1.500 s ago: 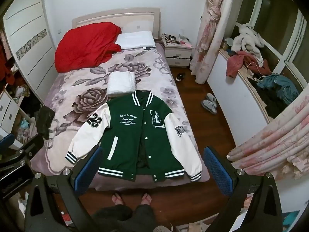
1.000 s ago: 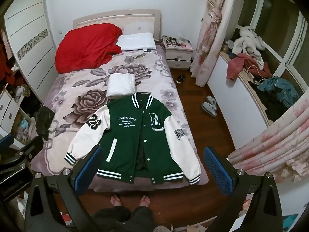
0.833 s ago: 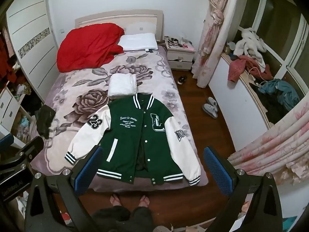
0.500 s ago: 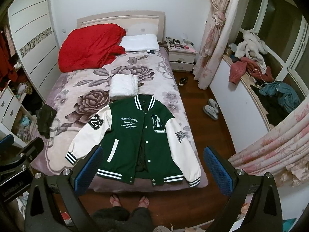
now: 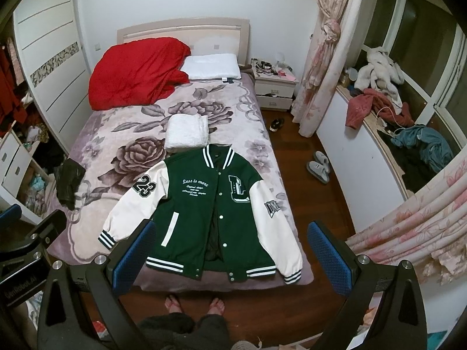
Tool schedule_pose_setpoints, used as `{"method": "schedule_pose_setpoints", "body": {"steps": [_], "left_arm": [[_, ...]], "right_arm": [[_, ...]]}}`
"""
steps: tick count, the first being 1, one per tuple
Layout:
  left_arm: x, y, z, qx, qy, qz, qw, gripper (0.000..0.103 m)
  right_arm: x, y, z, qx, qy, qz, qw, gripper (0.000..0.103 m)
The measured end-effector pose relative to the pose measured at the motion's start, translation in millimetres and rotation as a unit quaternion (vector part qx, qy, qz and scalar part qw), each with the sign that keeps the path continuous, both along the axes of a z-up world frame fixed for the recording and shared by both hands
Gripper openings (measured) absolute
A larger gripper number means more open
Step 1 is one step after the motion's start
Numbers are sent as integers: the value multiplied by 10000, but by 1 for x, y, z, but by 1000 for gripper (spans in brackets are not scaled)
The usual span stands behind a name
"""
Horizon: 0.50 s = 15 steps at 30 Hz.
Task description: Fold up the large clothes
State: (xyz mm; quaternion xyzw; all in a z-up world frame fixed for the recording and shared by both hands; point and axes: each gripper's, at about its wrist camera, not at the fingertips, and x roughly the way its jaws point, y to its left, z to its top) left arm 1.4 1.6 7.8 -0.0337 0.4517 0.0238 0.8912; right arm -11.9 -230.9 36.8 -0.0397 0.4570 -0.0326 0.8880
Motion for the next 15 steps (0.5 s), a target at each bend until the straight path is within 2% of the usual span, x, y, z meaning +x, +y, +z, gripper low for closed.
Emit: {"method": "schedule_pose_setpoints", "body": {"steps": [15], "left_arm": [[-1,0,0,2,-7,1,10000,103]], "right_arm": [[0,-2,-1,-15,-24,7,10000,103]]}}
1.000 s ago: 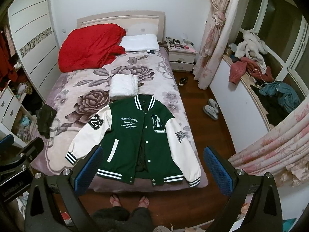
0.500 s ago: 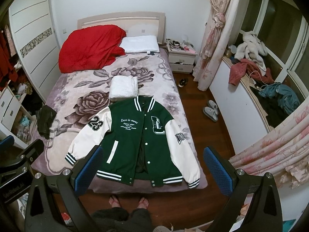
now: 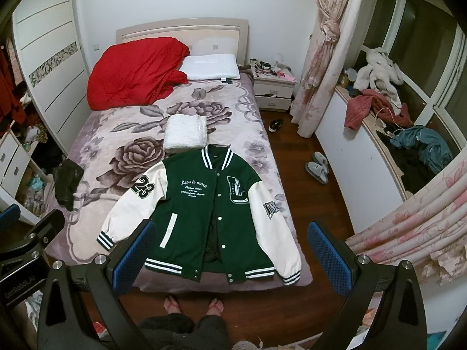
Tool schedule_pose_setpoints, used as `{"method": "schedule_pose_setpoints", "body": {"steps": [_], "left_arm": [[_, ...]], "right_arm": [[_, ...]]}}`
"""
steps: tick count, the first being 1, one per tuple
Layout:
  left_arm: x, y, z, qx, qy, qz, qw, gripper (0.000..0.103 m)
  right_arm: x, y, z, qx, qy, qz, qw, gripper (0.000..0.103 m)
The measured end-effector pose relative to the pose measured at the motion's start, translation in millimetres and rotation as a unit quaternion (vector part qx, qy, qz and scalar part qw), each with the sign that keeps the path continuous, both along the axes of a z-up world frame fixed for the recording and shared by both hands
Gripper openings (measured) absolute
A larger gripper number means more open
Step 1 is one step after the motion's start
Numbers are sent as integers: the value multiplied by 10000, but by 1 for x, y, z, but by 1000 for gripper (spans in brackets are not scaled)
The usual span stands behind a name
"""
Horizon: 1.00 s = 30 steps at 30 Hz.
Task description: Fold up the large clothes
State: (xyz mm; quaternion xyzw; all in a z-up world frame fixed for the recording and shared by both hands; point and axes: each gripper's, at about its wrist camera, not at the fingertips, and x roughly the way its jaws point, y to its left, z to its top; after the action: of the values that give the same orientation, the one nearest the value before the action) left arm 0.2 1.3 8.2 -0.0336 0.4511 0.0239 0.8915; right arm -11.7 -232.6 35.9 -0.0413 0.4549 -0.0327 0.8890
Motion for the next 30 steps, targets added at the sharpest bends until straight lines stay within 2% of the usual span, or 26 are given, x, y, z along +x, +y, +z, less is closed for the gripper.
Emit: {"method": "schedule_pose_setpoints", "body": {"steps": [22,30], "left_arm": [[3,-1,4,-8,-24,-8,10000,103],[23,-1,21,6,-38,-15,10000,103]], "right_arm": [[4,-1,3,-6,-24,1,10000,103],[4,-2,4,-3,-24,2,10000,103]]}}
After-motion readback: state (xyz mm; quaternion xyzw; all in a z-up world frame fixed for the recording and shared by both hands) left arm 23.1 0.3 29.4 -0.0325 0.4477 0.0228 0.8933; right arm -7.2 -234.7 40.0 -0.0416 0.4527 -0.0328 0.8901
